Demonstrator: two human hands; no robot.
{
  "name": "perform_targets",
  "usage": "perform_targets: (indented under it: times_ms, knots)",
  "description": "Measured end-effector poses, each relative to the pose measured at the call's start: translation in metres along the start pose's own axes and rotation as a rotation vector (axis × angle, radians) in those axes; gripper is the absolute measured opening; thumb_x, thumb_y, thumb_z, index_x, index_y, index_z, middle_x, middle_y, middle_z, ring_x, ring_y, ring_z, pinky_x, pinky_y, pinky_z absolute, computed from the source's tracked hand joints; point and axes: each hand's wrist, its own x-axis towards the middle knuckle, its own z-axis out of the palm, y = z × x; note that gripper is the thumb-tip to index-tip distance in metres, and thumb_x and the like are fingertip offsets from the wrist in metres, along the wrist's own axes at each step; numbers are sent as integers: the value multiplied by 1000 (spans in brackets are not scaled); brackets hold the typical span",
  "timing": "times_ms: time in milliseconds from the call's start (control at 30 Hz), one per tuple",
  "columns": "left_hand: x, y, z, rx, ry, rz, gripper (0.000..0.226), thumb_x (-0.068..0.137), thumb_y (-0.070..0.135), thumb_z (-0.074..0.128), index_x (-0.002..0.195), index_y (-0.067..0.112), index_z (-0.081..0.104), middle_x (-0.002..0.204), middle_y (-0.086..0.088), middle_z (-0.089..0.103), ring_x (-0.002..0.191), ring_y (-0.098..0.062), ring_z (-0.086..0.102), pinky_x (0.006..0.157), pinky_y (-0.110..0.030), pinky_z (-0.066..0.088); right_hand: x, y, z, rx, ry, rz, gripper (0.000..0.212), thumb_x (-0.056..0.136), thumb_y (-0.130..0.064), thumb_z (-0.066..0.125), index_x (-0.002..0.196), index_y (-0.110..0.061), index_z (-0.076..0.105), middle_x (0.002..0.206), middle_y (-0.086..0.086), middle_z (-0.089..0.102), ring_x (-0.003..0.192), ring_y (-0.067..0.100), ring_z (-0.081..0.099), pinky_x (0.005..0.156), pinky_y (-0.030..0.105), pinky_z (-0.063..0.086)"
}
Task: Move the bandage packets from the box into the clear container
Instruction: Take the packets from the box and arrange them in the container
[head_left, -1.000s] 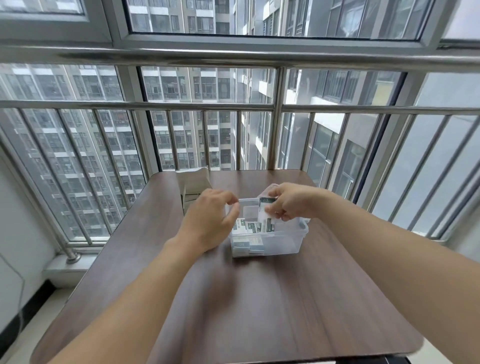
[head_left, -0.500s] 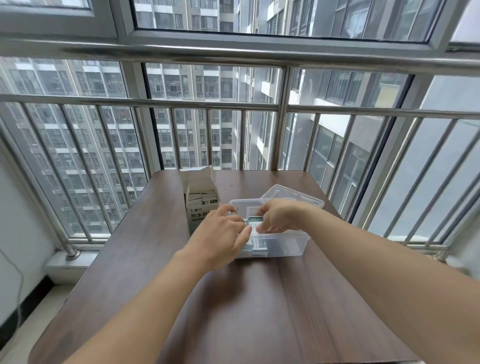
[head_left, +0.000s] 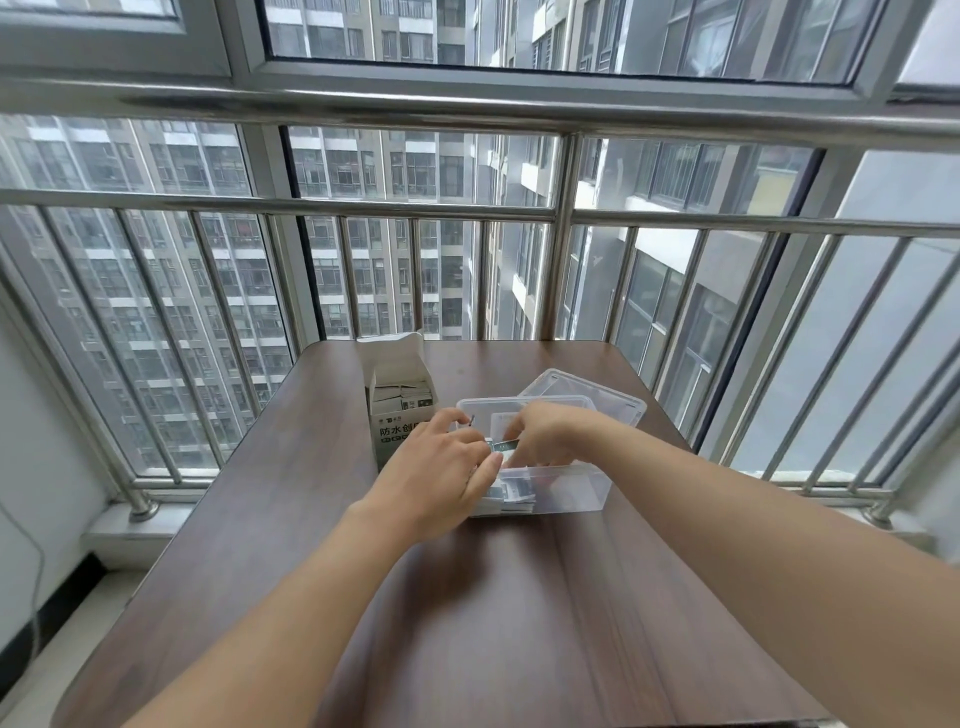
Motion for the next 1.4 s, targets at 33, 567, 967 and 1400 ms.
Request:
perform_targets:
  times_ms: [33,567,967,1400]
  knots:
    - [0,-1,1,-4,1,-2,65,102,50,13,93,22,70,99,11,67,123,-21,46,105,-43,41,1,-1,1,-5,3,3,21,90,-22,70,107,-9,68,73,1,56,60,16,54,49,21,46]
    - [-3,1,-3,21,-2,9,71,101,58,6,89,23,66,97,10,67,129,-19,44,105,-39,42,-4,-8,-6,-8,-38,39,33,98,-22,63,117,5,63,105,18,72,89,34,74,82,44,61]
    - [-17,-16,-40,-404,707,-98,23,97,26,49,97,12,67,102,2,68,101,-17,61,87,-31,49,-23,-16,-37,68,160,-108,30,98,-20,63,121,-1,62,88,15,76,74,25,75,68,34,63]
    - [-21,-63,-31,-1101,293,-766,79,89,34,72,155,23,30,152,3,43,132,-16,46,110,-37,40,6,-129,-21,-568,495,-523,19,87,1,60,78,-11,71,77,0,64,66,19,62,58,30,56]
